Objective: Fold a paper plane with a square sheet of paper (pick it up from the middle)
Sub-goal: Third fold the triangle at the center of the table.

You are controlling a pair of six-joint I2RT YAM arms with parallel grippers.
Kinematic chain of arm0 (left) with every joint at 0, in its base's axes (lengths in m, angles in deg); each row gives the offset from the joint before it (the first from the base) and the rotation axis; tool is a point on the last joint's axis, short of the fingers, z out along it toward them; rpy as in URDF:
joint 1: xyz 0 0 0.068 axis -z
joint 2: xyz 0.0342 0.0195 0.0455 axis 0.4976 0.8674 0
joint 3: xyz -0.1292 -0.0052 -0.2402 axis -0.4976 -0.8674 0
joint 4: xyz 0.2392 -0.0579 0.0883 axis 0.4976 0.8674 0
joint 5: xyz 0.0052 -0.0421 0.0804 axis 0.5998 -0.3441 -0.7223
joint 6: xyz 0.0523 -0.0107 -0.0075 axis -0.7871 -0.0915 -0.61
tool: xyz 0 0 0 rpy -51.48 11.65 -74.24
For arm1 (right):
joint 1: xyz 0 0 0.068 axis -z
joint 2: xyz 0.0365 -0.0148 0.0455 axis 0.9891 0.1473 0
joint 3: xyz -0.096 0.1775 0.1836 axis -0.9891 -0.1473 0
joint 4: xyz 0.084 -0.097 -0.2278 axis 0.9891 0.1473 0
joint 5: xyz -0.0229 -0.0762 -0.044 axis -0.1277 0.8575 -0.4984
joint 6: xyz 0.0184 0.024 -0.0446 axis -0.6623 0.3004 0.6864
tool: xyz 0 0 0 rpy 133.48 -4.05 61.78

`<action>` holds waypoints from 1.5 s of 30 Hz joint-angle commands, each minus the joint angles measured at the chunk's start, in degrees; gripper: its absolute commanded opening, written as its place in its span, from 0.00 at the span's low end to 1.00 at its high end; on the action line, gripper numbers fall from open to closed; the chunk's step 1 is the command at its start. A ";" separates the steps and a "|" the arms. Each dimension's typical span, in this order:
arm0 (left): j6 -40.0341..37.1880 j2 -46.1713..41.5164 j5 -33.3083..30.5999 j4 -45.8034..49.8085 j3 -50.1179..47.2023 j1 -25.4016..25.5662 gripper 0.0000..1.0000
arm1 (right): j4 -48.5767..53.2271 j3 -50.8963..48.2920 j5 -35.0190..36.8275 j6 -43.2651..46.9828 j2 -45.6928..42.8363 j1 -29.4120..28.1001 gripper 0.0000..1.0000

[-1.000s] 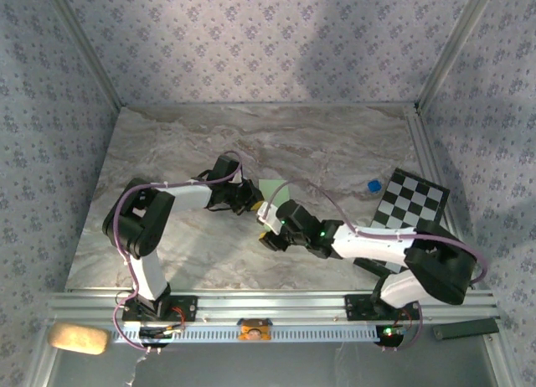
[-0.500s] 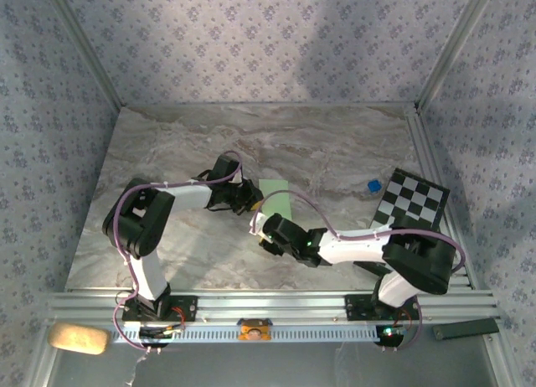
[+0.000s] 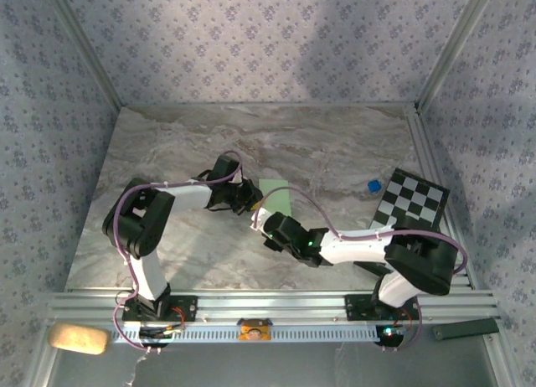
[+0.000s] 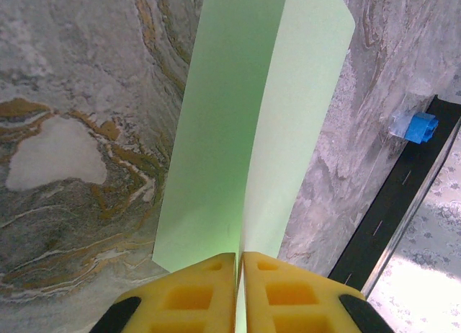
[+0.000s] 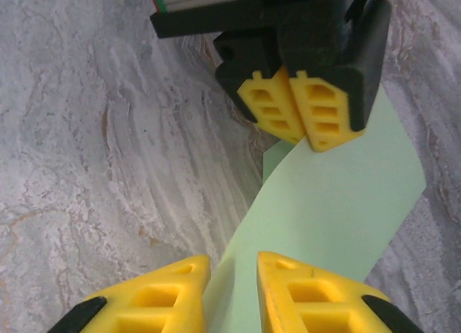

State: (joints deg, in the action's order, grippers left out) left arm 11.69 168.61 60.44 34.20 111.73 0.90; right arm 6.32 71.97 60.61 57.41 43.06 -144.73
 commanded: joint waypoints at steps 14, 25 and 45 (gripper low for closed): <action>-1.05 -1.55 0.50 1.13 0.27 -0.11 0.23 | 3.26 0.71 -2.94 -4.62 -1.15 2.59 0.02; -11.36 -6.51 -6.52 16.43 5.99 -3.52 0.57 | 8.65 3.83 -30.49 -15.79 -1.34 11.99 0.00; -19.09 4.86 0.93 21.69 22.29 -2.84 0.30 | 5.79 6.82 -55.72 -28.61 4.52 21.25 0.00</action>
State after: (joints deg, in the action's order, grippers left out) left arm -6.02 171.21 58.60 53.94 131.80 -2.79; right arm 12.01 77.26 7.89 30.42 46.47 -124.01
